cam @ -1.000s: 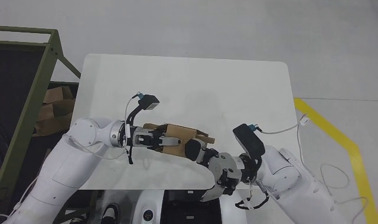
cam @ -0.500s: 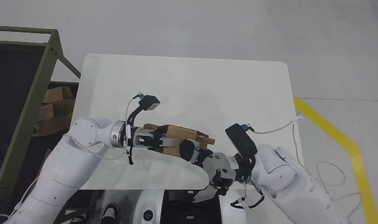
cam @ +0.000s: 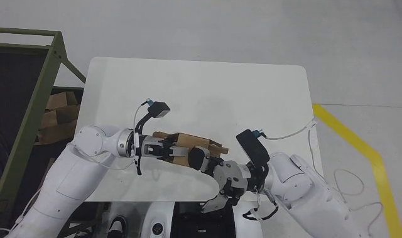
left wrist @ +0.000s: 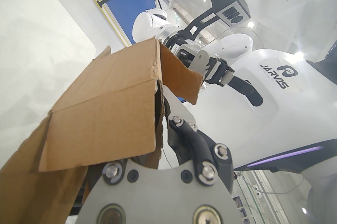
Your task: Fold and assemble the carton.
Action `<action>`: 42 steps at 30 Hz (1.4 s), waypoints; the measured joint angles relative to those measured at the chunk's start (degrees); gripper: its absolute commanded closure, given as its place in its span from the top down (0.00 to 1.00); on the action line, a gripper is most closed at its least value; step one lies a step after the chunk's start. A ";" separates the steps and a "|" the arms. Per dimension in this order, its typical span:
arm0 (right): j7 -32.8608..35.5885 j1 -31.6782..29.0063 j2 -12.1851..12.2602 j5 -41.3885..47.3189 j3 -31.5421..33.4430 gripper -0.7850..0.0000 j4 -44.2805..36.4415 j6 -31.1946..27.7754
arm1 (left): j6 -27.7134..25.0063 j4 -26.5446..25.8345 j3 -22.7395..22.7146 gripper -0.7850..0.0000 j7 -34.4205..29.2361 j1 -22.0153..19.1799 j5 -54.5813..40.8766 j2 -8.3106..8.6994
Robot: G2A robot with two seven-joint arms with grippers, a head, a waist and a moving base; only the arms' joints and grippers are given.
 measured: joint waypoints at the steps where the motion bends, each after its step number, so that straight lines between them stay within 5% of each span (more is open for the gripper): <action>1: -0.03 0.07 -0.04 -0.28 0.03 1.00 -0.02 0.46 | -0.05 0.07 -0.03 0.00 -0.10 0.04 -0.07 -0.01; 42: 1.11 -1.57 -0.20 1.74 2.11 1.00 1.22 3.46 | -0.49 -0.71 -1.19 0.00 -0.49 0.76 -0.10 -0.46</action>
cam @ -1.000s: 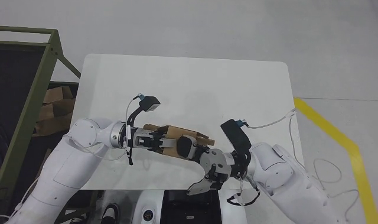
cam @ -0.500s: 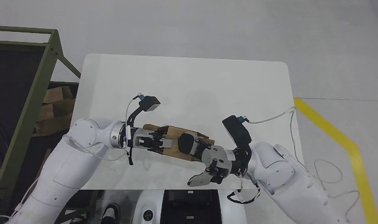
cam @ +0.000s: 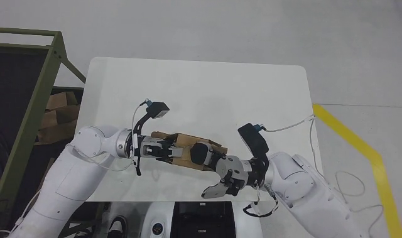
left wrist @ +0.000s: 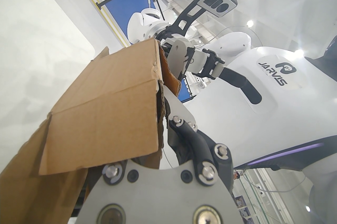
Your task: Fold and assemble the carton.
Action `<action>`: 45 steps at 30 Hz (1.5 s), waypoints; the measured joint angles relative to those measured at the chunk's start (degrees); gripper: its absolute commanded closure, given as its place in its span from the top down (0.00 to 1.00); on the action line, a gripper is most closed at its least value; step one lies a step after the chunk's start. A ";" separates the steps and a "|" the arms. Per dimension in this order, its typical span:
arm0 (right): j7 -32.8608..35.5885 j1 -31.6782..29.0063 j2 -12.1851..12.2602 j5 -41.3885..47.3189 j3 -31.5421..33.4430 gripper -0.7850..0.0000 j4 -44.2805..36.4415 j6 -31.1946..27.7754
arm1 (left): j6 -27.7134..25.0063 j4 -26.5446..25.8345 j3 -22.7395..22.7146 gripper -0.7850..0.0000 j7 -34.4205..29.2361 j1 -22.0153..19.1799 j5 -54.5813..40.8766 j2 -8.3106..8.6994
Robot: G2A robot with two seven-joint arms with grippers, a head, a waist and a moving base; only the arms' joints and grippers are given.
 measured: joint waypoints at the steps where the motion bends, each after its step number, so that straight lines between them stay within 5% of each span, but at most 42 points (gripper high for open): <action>1: 0.16 -0.02 0.00 0.06 0.02 1.00 0.03 -0.01 | -0.02 -0.04 -0.02 0.00 -0.02 0.03 0.03 -0.01; 35: 1.32 0.06 -0.31 1.11 0.34 1.00 0.92 -0.80 | 0.26 0.40 -0.22 0.00 -0.92 -0.17 -0.35 -0.42; 45: 1.27 -1.84 0.04 -3.17 1.99 1.00 -1.58 -5.23 | -0.08 -0.07 -1.72 0.00 -0.92 0.47 -1.00 -0.34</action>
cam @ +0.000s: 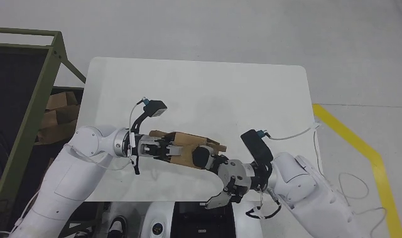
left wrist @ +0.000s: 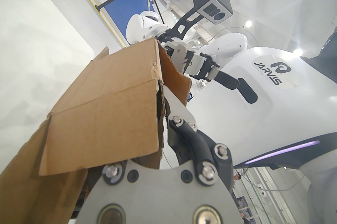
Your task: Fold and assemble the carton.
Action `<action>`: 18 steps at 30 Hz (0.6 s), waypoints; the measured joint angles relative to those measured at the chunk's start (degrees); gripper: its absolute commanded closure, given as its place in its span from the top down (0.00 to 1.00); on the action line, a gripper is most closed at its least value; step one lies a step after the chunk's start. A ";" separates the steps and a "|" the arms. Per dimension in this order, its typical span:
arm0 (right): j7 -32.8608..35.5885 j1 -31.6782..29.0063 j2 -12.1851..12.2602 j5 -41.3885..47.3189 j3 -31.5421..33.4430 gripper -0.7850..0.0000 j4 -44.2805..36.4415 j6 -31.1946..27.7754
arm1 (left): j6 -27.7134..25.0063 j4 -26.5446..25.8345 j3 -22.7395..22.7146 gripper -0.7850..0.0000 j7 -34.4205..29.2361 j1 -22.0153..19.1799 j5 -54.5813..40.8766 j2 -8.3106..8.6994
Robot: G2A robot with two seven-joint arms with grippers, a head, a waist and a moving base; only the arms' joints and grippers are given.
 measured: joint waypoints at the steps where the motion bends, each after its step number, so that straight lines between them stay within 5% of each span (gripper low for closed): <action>1: 0.09 -0.52 0.12 -0.79 0.41 1.00 -0.54 -0.63 | 0.00 -0.15 -0.26 0.00 -0.04 0.12 -0.08 0.02; 18: -7.63 -9.96 1.55 -13.26 9.52 1.00 -5.07 -9.98 | 0.14 -2.02 -2.56 0.00 0.33 0.89 -0.62 0.11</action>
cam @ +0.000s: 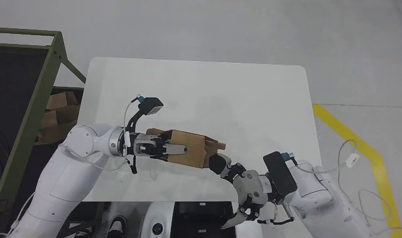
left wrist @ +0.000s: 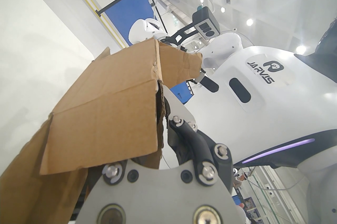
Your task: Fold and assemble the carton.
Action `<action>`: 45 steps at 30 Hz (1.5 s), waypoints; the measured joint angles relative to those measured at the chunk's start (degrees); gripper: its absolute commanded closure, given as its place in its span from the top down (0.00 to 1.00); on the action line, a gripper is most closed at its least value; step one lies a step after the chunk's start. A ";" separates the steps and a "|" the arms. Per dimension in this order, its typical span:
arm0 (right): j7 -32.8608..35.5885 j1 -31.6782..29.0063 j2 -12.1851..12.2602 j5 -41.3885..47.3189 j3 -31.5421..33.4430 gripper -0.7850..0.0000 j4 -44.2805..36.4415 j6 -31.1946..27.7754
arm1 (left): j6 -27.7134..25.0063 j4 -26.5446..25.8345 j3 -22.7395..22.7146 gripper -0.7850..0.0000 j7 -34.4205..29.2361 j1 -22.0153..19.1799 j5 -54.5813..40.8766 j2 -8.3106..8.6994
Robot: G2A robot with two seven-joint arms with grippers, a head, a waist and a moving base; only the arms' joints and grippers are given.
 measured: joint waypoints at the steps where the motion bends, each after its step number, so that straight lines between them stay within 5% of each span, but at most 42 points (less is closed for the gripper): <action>1: -1.27 -0.91 0.06 0.40 0.07 1.00 0.06 0.03 | -0.25 0.03 -0.21 0.00 0.72 0.18 -0.48 -0.04; 13: -2.62 -1.36 0.07 1.03 0.03 1.00 0.15 0.66 | -0.24 0.00 -0.27 0.00 1.28 0.31 -0.63 -0.07; 18: -5.02 -2.15 0.03 -5.50 2.29 1.00 -1.48 0.03 | 1.73 0.05 0.12 0.00 2.21 -0.05 -1.16 -0.20; 27: -6.42 -5.96 0.65 -21.65 5.83 1.00 -4.79 0.10 | 5.32 4.31 1.05 0.00 -6.37 -4.35 -6.81 -0.31; 34: -6.68 -8.47 0.79 -30.20 7.81 1.00 -6.95 5.42 | 7.29 6.07 1.79 0.00 -10.37 -6.84 -7.41 -0.40; 45: -8.36 -9.81 0.76 -32.06 8.46 1.00 -8.17 9.15 | 7.48 6.17 1.70 0.00 -10.53 -7.04 -6.89 -0.43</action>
